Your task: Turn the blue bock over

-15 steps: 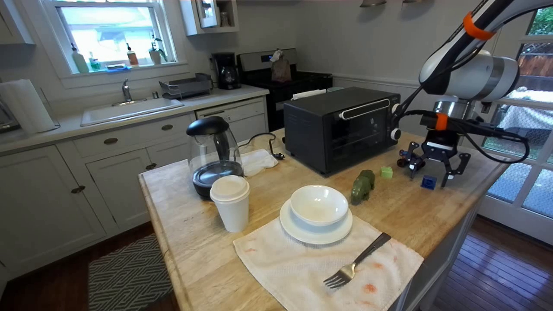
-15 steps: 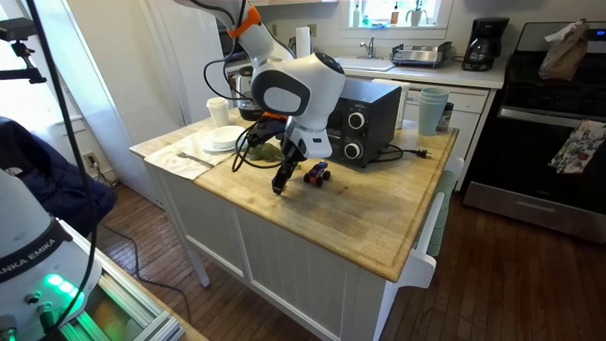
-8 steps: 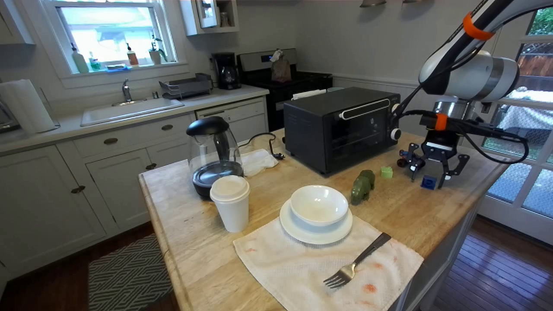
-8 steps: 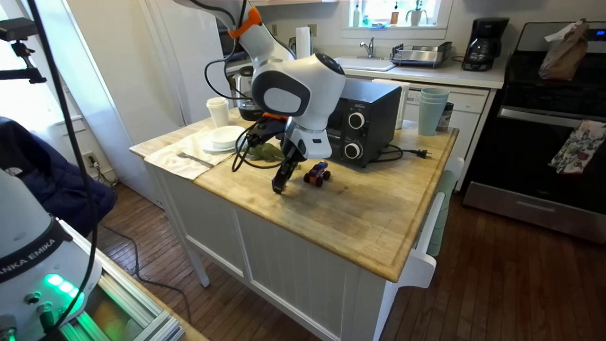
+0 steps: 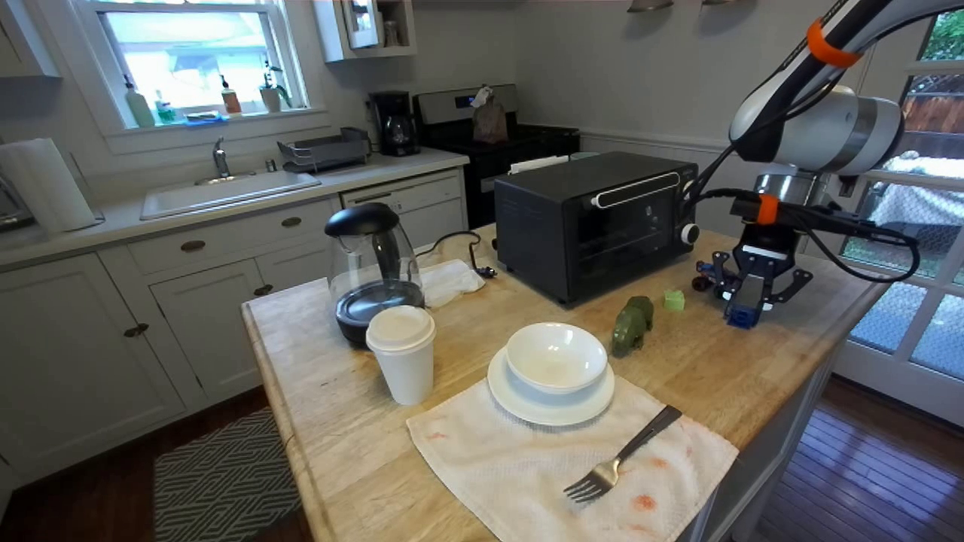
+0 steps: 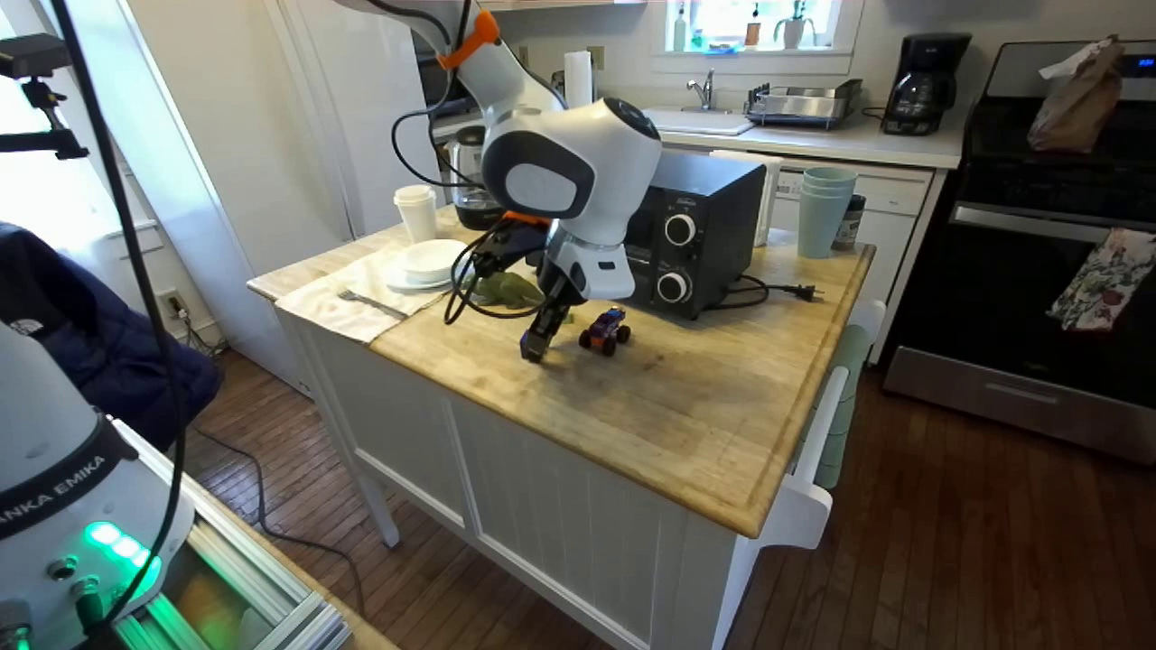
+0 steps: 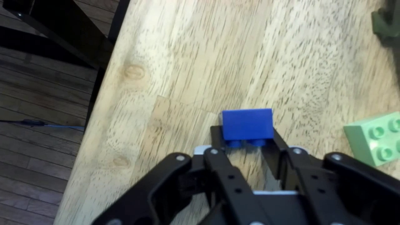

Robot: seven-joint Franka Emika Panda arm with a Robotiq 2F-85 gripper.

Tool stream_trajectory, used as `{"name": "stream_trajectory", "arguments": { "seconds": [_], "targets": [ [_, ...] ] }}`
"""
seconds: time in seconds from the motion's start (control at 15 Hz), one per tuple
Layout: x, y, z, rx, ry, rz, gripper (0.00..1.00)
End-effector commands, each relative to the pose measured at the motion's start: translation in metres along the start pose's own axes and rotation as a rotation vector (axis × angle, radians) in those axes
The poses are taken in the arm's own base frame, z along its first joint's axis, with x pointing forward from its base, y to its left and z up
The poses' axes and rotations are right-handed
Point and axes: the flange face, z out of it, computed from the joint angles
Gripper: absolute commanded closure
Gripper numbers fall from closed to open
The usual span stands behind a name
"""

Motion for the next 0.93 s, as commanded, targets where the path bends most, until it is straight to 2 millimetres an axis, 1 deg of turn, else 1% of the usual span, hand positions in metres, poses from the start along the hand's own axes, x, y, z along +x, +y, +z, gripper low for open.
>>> {"name": "stream_trajectory", "arguments": {
  "seconds": [0.0,0.27,0.47,0.87],
  "targets": [
    [-0.001,-0.003,-0.002,0.019,-0.02,-0.002,0.89],
    [-0.008,-0.005,-0.004,0.014,-0.002,-0.009,0.89],
    [-0.018,-0.009,-0.006,0.006,0.029,-0.01,0.89],
    [-0.041,-0.019,-0.009,0.008,0.176,0.039,0.89]
  ]
}}
